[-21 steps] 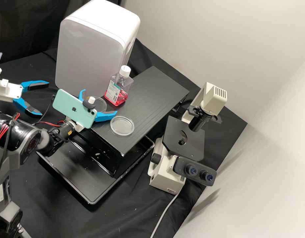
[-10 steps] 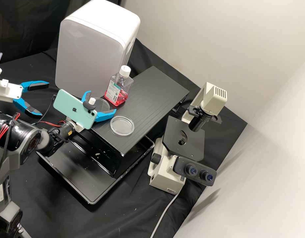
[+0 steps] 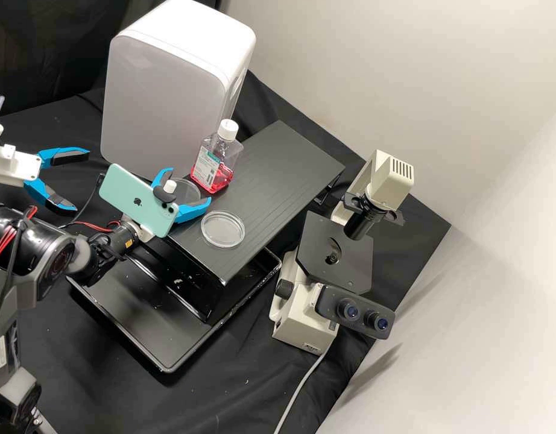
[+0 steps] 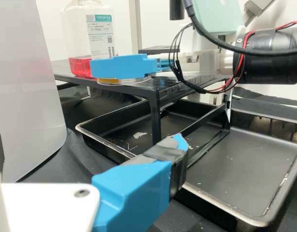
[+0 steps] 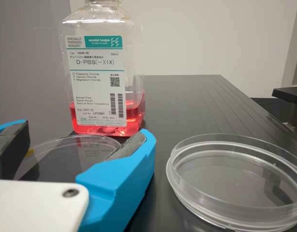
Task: Place the lid on the petri dish
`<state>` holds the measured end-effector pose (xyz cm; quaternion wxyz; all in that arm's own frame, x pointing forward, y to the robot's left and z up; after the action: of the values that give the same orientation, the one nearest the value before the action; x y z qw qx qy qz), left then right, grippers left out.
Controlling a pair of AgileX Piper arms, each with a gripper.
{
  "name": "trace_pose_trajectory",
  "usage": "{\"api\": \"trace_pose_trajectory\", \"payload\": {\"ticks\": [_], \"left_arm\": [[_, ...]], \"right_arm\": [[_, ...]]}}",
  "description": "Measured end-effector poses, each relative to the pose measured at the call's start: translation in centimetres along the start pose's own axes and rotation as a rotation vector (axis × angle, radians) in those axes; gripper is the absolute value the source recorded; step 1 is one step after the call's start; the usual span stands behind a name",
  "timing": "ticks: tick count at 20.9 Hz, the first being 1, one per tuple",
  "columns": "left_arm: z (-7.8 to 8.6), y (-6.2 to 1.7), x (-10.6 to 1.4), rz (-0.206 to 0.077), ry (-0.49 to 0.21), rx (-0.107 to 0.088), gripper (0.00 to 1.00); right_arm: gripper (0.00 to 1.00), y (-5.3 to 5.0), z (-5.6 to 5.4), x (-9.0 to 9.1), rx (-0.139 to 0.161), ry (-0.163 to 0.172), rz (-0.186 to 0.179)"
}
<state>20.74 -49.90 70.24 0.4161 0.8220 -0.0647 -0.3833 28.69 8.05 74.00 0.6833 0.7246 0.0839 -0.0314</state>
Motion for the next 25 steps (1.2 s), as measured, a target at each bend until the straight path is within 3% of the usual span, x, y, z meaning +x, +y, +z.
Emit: {"api": "trace_pose_trajectory", "payload": {"ticks": [2,3,5,8,11,25], "left_arm": [[0.00,0.00,0.00,0.000,0.000,0.000,1.00],[0.00,0.00,0.00,0.000,0.000,0.000,1.00],[0.00,0.00,0.00,0.000,0.000,0.000,1.00],[0.00,0.00,0.00,0.000,0.000,0.000,1.00],[0.00,0.00,0.00,0.000,0.000,0.000,1.00],[-0.01,-0.03,0.01,-0.001,0.000,-0.001,1.00]], "right_arm": [[0.00,0.03,0.04,0.00,0.003,-0.004,0.003],[1.00,0.03,0.04,0.00,0.003,-0.004,0.004],[1.00,0.11,0.12,0.00,0.011,-0.014,0.012],[1.00,0.38,0.44,-0.02,-0.005,-0.048,0.041],[1.00,0.55,0.31,0.16,-0.024,-0.059,0.059],[1.00,0.53,0.47,0.15,-0.013,-0.078,0.059]]}}
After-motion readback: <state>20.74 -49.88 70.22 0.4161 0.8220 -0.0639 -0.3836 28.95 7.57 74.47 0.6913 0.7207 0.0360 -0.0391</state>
